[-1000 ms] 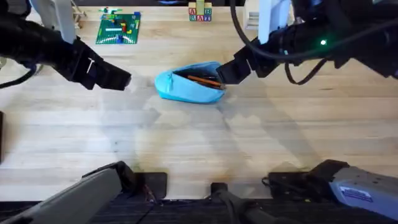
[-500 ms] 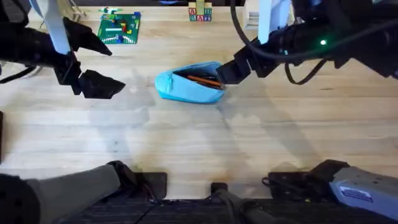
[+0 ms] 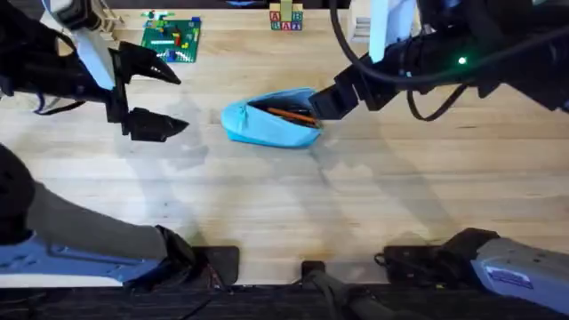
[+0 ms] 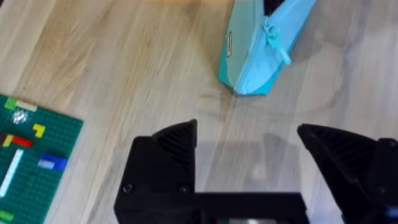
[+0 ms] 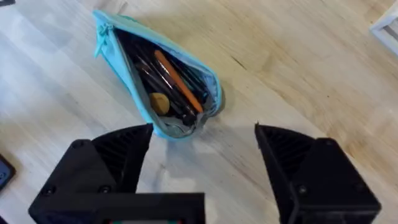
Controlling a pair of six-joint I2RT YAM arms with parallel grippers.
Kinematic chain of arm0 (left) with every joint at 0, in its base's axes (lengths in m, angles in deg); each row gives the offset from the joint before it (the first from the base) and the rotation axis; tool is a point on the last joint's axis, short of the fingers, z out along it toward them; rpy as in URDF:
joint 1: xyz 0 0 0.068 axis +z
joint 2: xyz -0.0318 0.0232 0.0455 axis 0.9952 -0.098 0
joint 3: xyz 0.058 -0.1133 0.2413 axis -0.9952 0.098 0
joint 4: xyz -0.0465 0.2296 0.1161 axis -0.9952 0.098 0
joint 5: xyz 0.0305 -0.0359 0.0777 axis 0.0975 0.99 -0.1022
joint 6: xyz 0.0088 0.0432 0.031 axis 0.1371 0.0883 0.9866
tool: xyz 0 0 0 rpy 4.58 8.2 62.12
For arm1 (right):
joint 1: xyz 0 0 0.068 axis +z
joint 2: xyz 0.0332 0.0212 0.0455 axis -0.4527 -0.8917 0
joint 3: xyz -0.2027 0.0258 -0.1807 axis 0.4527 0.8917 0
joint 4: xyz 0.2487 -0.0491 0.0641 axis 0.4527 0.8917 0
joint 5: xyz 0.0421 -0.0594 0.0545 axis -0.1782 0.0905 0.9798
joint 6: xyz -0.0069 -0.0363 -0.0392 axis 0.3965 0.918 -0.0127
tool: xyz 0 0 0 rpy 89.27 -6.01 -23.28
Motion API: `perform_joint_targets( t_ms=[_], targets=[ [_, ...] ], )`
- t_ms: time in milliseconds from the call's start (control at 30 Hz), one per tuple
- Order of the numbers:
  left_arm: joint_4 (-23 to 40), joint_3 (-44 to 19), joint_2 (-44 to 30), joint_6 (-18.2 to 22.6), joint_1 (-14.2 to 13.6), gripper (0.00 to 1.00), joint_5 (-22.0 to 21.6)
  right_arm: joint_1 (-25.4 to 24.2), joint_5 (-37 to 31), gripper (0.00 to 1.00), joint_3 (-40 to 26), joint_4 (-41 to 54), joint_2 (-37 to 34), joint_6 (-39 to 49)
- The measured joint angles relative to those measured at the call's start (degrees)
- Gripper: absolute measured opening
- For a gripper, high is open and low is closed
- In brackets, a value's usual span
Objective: Unzip the bag, pick up the pens from the table one at a time and place them inside, then zip the bag closed.
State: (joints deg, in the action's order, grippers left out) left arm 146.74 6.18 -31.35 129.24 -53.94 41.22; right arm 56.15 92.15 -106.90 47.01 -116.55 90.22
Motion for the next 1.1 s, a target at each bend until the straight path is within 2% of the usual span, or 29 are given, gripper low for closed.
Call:
perform_joint_targets(
  t_ms=[167, 367, 833, 933, 967, 1100],
  targets=[
    [0.0, 0.0, -3.4, 4.8, 0.0, 0.991, 3.1, 0.0, 0.0, 0.998, 0.0, 0.0, 0.0, 0.0],
    [-0.9, 0.0, -6.1, 8.6, 0.0, 0.991, 6.5, 0.0, 0.0, 0.997, 0.0, 0.0, 0.0, 0.0],
    [-1.5, -0.7, -11.8, 11.0, -0.5, 0.991, 12.1, 0.0, 0.0, 0.998, 0.0, 0.0, 0.0, 0.0],
    [-1.6, -1.1, -13.5, 11.0, -1.9, 0.991, 12.5, 0.0, 0.0, 0.998, 0.0, 0.0, 0.0, 0.0],
    [-1.5, -1.2, -14.8, 11.0, -3.4, 0.991, 13.1, 0.0, 0.0, 0.998, 0.0, 0.0, 0.0, 0.0],
    [-1.5, -1.2, -16.4, 11.0, -4.6, 0.991, 13.9, 0.0, 0.0, 0.998, 0.0, 0.0, 0.0, -0.4]
  ],
)
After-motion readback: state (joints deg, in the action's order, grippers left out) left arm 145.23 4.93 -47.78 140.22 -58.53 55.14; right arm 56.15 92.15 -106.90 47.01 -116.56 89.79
